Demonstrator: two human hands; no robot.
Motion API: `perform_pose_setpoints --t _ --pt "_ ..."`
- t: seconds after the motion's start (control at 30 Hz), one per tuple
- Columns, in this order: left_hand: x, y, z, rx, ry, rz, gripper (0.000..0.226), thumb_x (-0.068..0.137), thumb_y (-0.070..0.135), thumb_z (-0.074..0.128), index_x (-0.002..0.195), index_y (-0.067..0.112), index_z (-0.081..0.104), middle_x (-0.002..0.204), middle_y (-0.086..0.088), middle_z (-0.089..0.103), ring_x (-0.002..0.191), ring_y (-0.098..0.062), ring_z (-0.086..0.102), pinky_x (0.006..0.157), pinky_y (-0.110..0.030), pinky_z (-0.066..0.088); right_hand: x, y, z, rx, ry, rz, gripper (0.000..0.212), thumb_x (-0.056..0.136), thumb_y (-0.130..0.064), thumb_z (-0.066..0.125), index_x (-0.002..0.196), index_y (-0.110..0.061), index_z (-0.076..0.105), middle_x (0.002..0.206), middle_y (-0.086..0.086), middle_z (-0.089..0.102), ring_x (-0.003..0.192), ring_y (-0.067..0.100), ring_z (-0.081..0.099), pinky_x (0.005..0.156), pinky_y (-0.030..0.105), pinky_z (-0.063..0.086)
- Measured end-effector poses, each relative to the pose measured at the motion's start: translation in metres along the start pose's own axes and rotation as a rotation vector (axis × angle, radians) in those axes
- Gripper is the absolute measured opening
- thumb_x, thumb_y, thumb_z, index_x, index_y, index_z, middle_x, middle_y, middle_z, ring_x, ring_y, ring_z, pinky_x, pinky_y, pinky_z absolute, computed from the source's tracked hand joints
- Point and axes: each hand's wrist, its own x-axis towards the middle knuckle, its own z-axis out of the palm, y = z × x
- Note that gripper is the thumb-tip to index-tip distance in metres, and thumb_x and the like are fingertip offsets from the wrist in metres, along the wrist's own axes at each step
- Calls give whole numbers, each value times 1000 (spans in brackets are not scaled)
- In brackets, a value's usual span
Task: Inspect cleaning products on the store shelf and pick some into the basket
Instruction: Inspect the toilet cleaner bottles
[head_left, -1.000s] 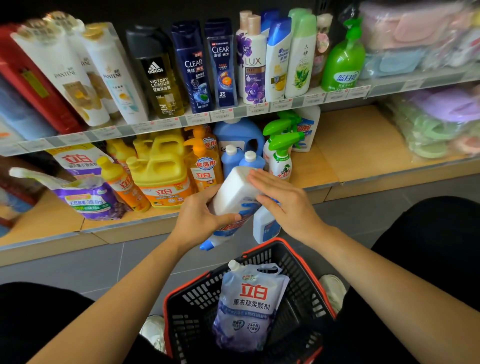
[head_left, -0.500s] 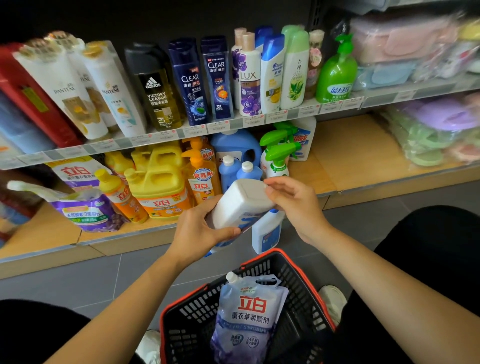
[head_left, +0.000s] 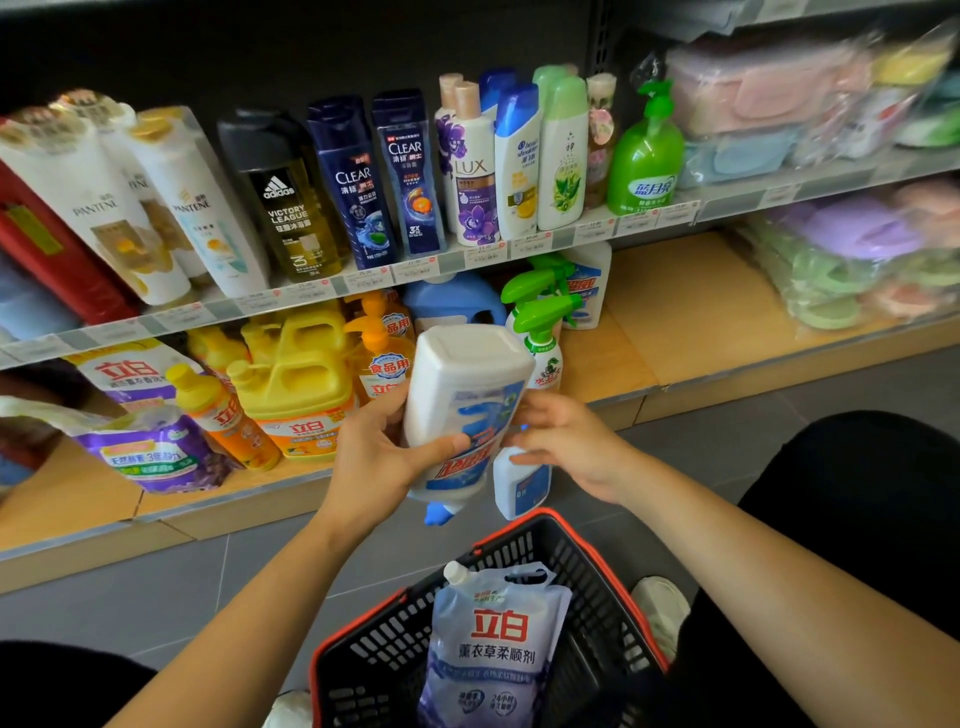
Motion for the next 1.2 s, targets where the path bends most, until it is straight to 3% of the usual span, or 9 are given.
perform_pose_setpoints --t 0.27,0.37,0.5,0.63,0.77,0.93,1.07,1.13,1.2 --pt "14 9 6 -366 71 -25 46 84 10 76 128 7 65 123 -12 72 112 -32 70 84 -43 62 -5 22 1 -100 -136 87 57 83 0 77 133 -17 56 127 3 68 121 19 62 107 42 48" --pt "18 8 12 -476 89 -69 44 89 12 72 131 3 61 127 -13 70 116 -33 68 86 -45 61 -7 28 -4 75 -57 47 62 79 4 78 132 -17 53 127 10 67 119 29 63 97 47 54" --pt "27 9 20 -595 46 -152 55 89 30 69 137 5 55 135 -12 66 119 -30 66 89 -48 60 -19 16 -21 202 122 -84 62 65 -3 87 120 -19 65 113 11 70 100 24 68 75 34 59" --pt "34 -1 32 -453 -14 -363 53 84 47 70 124 14 65 122 -4 74 114 -23 70 90 -41 59 -44 -9 -53 46 213 -165 50 66 -21 90 111 -30 71 93 8 74 59 19 63 52 29 55" --pt "34 -15 52 -266 -171 -446 32 91 43 69 115 22 70 111 4 77 102 -17 74 78 -29 58 -63 -32 -80 -154 411 -148 52 69 -15 90 117 -21 69 76 1 72 45 16 54 40 24 43" --pt "42 -36 68 -56 -229 -426 21 95 25 71 114 18 75 107 -5 77 103 -23 72 80 -30 58 -85 -75 -111 -536 498 -147 42 66 -16 91 99 -35 73 71 -11 72 41 9 55 37 21 43" --pt "55 -50 79 114 -189 -296 21 91 19 75 111 11 75 98 -8 77 87 -12 69 79 -29 53 -78 -103 -134 -898 367 -60 37 62 -23 92 94 -29 74 75 -8 71 45 8 60 42 29 53" --pt "67 -53 82 273 -173 -183 24 90 22 76 113 14 75 104 0 77 92 -5 68 86 -22 52 -63 -107 -143 -1063 285 -9 34 62 -27 92 90 -25 73 77 -6 71 59 15 66 50 35 58" --pt "80 -55 85 434 -178 -101 29 91 29 73 118 19 73 112 4 75 102 -10 67 92 -30 54 -42 -102 -148 -1239 208 44 34 63 -33 90 90 -24 73 79 -6 70 68 12 64 55 30 53"
